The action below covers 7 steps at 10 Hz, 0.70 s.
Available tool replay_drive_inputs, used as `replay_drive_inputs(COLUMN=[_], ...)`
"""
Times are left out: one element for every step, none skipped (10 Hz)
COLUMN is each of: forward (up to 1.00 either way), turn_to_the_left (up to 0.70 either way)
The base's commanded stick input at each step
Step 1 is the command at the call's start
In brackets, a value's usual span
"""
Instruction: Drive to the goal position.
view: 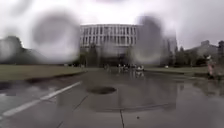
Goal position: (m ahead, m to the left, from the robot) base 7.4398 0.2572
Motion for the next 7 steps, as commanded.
replay_drive_inputs(forward=[0.70,0.70,0.70,0.70,0.70,0.70,0.70], turn_to_the_left=[0.00,0.00,0.00,0.00,0.00,0.00,0.00])
